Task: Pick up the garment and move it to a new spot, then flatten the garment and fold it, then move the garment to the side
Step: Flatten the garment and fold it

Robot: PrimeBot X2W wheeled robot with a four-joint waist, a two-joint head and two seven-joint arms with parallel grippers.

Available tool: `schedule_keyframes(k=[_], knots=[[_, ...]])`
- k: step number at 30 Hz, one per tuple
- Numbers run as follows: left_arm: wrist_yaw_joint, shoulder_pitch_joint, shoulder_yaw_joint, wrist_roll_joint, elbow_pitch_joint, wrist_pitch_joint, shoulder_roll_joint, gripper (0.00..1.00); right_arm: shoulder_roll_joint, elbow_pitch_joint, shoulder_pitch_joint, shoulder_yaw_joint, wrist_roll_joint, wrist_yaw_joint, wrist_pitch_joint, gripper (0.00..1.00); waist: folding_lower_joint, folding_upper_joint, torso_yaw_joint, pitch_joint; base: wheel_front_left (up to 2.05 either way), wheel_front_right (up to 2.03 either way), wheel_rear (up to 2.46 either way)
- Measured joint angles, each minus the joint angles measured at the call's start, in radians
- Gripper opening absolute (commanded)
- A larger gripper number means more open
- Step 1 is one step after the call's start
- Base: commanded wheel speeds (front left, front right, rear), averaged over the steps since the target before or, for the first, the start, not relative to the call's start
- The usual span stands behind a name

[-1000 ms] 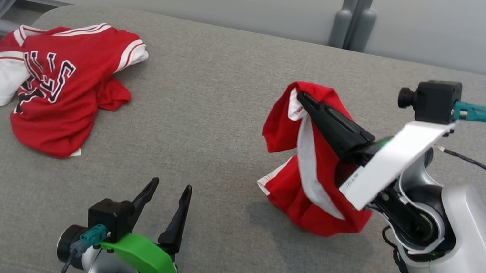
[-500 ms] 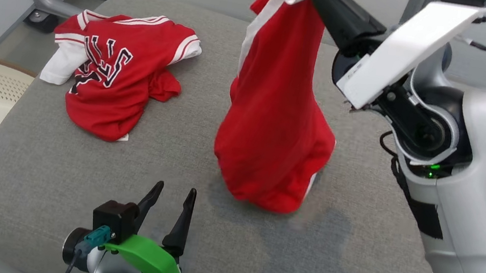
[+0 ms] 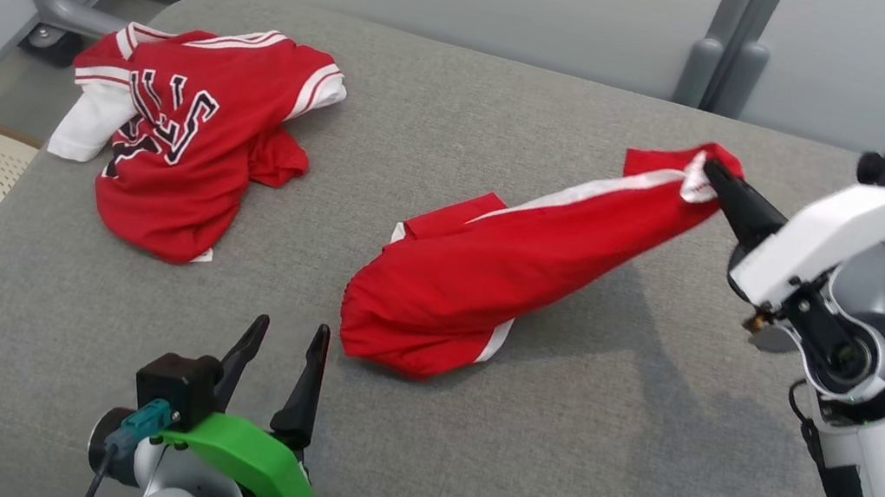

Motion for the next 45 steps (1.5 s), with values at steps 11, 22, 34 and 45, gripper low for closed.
schedule_keyframes(k=[11,22,34,45], knots=[[0.0,-0.001,0.002,0.015,-0.02,0.0,0.008,1.0,-0.027,0.072,0.185,-0.144,0.012,-0.001,-0.092,0.0,0.0,0.0,-0.095,0.031,0.0,0.0,0.0],[0.0,-0.002,-0.011,0.029,-0.021,-0.004,0.019,1.0,-0.028,0.172,0.321,-0.216,0.018,-0.001,-0.195,0.0,0.0,0.0,-0.153,0.056,0.0,0.0,0.0],[0.0,-0.005,-0.03,0.036,-0.021,0.005,0.021,1.0,-0.065,0.28,0.391,-0.222,-0.048,0.009,-0.311,0.0,0.0,0.0,-0.158,0.059,0.0,0.0,0.0],[0.0,-0.023,-0.033,0.037,-0.024,0.006,0.021,1.0,-0.063,0.359,0.422,-0.22,-0.077,0.019,-0.403,0.13,0.0,0.0,-0.158,0.059,0.0,0.0,0.0]])
